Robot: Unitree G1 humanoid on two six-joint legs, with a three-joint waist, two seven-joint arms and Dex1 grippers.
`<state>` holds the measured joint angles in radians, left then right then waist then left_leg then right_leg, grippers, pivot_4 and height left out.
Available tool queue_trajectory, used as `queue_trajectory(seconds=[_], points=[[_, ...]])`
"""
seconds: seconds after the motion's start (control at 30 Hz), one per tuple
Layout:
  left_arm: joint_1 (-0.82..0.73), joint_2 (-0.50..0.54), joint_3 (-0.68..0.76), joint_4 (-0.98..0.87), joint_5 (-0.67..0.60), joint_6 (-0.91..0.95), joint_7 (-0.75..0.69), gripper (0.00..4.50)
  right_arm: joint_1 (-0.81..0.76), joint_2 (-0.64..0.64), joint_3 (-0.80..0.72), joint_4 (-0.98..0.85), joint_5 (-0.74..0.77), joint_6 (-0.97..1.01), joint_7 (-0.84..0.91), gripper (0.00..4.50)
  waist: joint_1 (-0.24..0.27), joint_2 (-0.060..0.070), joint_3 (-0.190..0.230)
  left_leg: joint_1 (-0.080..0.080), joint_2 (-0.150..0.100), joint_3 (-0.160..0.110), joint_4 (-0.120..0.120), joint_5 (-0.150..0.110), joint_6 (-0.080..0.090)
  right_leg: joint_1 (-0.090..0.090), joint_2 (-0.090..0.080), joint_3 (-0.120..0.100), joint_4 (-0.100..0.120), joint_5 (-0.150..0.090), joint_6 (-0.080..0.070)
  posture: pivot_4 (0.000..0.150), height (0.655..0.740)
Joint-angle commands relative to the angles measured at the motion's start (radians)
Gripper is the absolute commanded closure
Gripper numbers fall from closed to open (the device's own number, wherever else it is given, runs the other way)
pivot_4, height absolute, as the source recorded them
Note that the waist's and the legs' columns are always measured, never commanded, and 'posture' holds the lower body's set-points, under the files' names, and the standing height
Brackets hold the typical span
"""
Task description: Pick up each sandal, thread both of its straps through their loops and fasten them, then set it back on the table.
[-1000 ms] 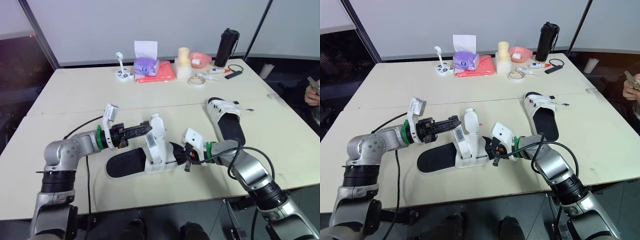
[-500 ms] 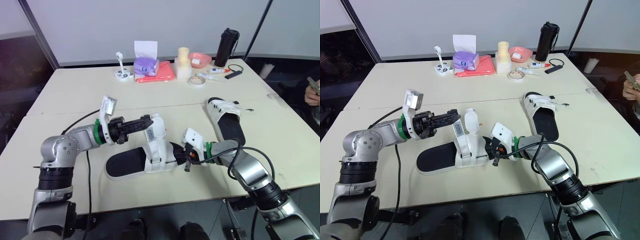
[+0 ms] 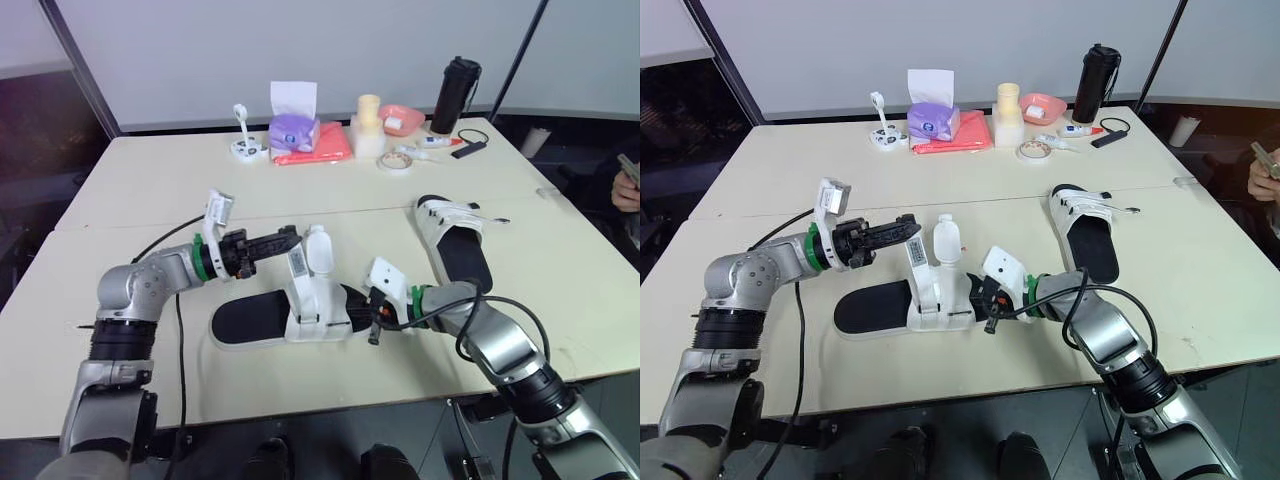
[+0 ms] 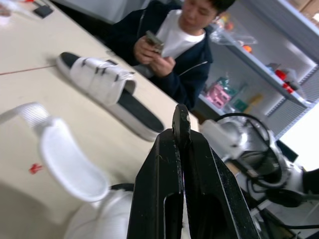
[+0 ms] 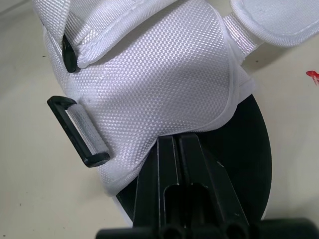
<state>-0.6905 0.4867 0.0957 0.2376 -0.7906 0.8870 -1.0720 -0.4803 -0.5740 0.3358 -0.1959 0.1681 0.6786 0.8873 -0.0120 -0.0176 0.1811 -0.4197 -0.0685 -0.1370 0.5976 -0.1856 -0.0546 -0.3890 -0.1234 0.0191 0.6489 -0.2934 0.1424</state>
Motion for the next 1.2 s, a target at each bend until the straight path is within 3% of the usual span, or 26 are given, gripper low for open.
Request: queue_trajectory(seconds=[0.03, 0.57, 1.1, 1.2], points=[[-0.046, -0.007, -0.008, 0.069, 0.044, -0.057, -0.032, 4.44, 0.032, -0.026, 0.026, -0.014, -0.014, 0.036, 0.007, 4.5, 0.0, 0.0, 0.0, 0.0, 0.0, 0.0, 0.0, 0.0, 0.0, 0.0, 0.0, 0.0, 0.0, 0.0, 0.0, 0.15, 0.74], [-0.055, -0.079, 0.012, 0.349, 0.182, -0.198, -0.018, 4.44, 0.053, -0.039, 0.021, -0.048, -0.007, 0.06, 0.001, 4.5, 0.0, 0.0, 0.0, 0.0, 0.0, 0.0, 0.0, 0.0, 0.0, 0.0, 0.0, 0.0, 0.0, 0.0, 0.0, 0.15, 0.74], [-0.085, -0.163, -0.059, 0.482, 0.323, -0.245, -0.022, 4.44, 0.048, -0.035, 0.026, -0.046, -0.01, 0.063, -0.004, 4.5, 0.002, -0.002, -0.001, 0.0, 0.0, -0.001, 0.001, 0.0, 0.0, 0.001, 0.0, -0.001, 0.0, 0.0, 0.0, 0.15, 0.74], [-0.087, -0.159, -0.055, 0.472, 0.322, -0.214, -0.032, 3.53, 0.049, -0.033, 0.025, -0.047, -0.009, 0.063, -0.006, 4.5, 0.001, -0.002, -0.001, 0.0, 0.0, -0.001, 0.001, 0.0, 0.0, 0.001, 0.0, -0.001, 0.0, 0.0, 0.0, 0.15, 0.74]])
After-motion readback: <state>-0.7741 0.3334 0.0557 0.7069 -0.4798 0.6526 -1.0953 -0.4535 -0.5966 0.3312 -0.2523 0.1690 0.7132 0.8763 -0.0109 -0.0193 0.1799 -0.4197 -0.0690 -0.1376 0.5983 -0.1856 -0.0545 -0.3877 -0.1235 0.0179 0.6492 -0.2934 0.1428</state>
